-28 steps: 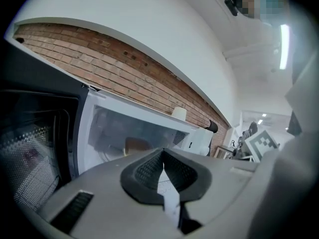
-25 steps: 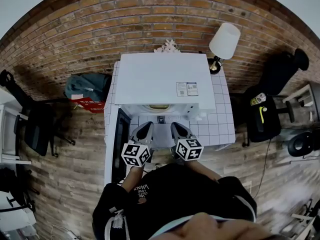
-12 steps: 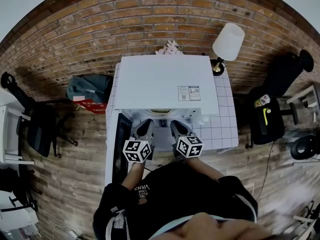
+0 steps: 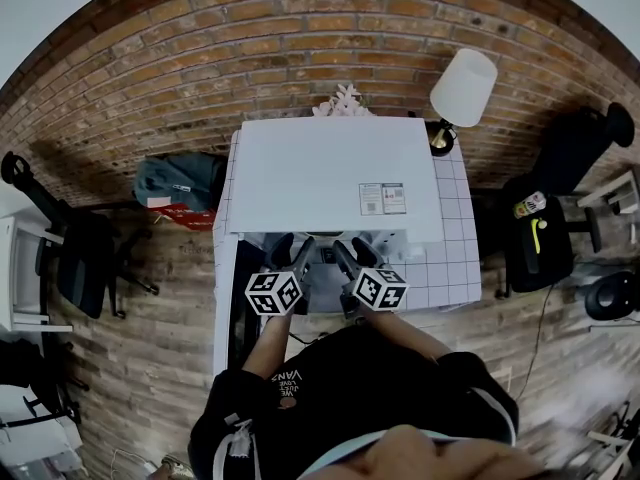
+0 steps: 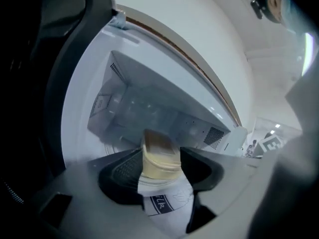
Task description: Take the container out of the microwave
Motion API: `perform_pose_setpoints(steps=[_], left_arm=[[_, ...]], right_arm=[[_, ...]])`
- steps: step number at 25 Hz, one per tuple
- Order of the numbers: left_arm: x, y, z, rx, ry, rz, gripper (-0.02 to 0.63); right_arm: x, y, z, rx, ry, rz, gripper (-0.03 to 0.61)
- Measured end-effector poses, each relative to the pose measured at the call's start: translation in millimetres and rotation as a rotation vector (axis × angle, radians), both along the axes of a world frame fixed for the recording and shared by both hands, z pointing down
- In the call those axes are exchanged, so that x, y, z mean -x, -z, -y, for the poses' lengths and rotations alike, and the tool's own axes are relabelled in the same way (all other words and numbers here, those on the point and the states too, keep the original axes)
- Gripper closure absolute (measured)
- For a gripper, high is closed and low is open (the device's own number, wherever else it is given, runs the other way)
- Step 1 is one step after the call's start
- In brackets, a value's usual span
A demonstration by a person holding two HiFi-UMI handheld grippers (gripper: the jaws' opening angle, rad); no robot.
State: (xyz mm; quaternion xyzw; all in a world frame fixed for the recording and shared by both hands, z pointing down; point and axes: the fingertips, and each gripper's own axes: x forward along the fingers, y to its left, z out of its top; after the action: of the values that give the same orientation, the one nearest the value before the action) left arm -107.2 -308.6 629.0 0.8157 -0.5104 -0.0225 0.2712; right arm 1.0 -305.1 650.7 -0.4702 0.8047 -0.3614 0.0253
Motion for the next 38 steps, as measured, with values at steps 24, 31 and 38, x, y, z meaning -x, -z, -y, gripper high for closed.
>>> perform_pose_setpoints(steps=[24,31,38], left_arm=[[-14,-33,52,0.104,-0.086,-0.061,0.353],[-17,-39,49,0.128,-0.103,-0.079,0.354],[-17,-38,48,0.130,-0.070,-0.086,0.364]], right_arm=[[13,-15,43,0.039,-0.096,0.036,0.357],[16,-19,42,0.058,-0.081,0.016,0.359],[19,-18,42,0.061,-0.042,-0.009,0.359]])
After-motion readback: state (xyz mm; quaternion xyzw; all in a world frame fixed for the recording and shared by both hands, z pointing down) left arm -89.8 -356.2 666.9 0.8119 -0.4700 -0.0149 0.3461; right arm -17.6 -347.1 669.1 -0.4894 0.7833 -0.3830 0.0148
